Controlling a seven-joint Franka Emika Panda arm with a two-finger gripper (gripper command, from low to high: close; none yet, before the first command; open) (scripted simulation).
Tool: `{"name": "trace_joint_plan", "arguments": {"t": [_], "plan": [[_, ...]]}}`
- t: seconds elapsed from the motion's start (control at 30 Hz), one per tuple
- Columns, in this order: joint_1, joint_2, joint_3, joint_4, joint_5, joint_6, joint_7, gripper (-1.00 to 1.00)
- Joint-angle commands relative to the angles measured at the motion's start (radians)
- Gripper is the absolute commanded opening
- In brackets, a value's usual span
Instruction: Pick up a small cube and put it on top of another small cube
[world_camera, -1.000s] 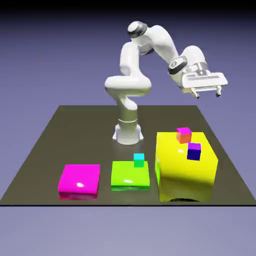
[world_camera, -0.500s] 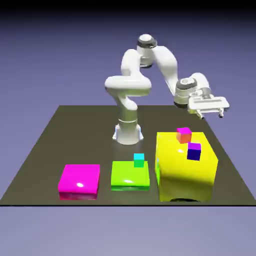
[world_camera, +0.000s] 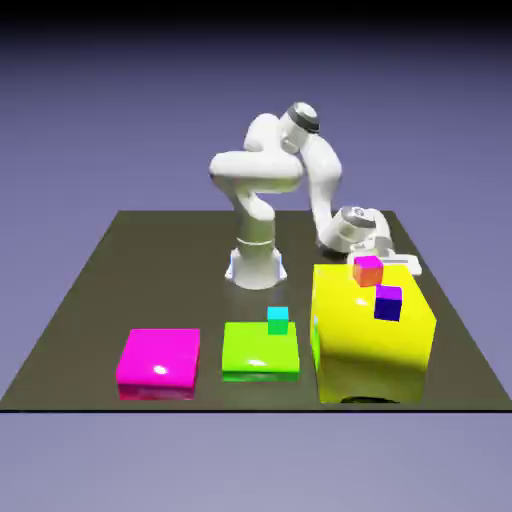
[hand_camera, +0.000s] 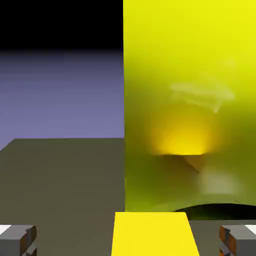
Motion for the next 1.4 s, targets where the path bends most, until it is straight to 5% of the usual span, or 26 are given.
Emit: {"name": "trace_joint_plan", "arguments": {"t": [0.0,0.13,0.17,0.4,0.77,1.1,1.3,1.33,1.37], "plan": [[-0.036,-0.027,0.014,0.016,0.003,0.030,0.006,0.00],[-0.172,-0.130,0.067,0.074,0.012,0.140,0.029,0.00],[-0.172,-0.130,0.067,0.074,0.012,0.140,0.029,-1.00],[0.009,0.020,-0.029,0.001,-0.045,0.001,-0.034,-1.00],[-0.136,0.133,-0.427,0.130,-0.246,-0.290,-0.374,-1.00],[-0.419,0.095,-0.687,0.288,-0.082,-0.692,-0.509,-1.00],[-0.513,0.094,-0.618,0.220,-0.062,-0.538,-0.478,-1.00],[-0.513,0.094,-0.618,0.220,-0.062,-0.537,-0.478,1.00],[-0.513,0.094,-0.618,0.220,-0.062,-0.537,-0.478,1.00]]}}
